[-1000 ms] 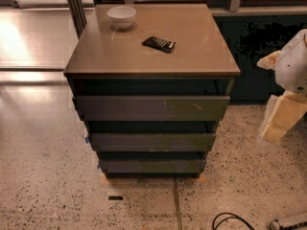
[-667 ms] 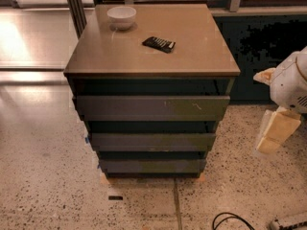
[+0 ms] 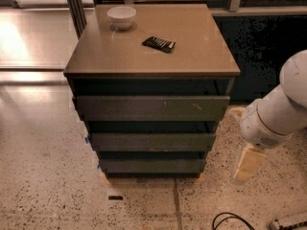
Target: Open bottom drawer
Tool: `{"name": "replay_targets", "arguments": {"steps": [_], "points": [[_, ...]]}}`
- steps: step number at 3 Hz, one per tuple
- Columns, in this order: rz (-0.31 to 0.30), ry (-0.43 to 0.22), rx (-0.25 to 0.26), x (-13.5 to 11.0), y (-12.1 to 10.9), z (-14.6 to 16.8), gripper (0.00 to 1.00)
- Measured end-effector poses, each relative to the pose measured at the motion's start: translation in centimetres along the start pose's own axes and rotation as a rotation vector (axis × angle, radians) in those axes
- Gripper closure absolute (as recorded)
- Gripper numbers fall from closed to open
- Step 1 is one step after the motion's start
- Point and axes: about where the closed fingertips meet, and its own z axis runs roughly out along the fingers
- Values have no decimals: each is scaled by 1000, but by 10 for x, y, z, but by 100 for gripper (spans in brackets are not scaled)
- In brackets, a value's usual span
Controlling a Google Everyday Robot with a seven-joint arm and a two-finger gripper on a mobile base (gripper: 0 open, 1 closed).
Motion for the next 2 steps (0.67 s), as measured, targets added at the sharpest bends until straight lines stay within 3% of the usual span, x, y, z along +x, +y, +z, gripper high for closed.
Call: {"name": "replay_targets", "arguments": {"steps": [1, 2], "points": [[0, -1, -7, 1, 2, 5, 0], [2, -9, -48, 6, 11, 37, 0]]}}
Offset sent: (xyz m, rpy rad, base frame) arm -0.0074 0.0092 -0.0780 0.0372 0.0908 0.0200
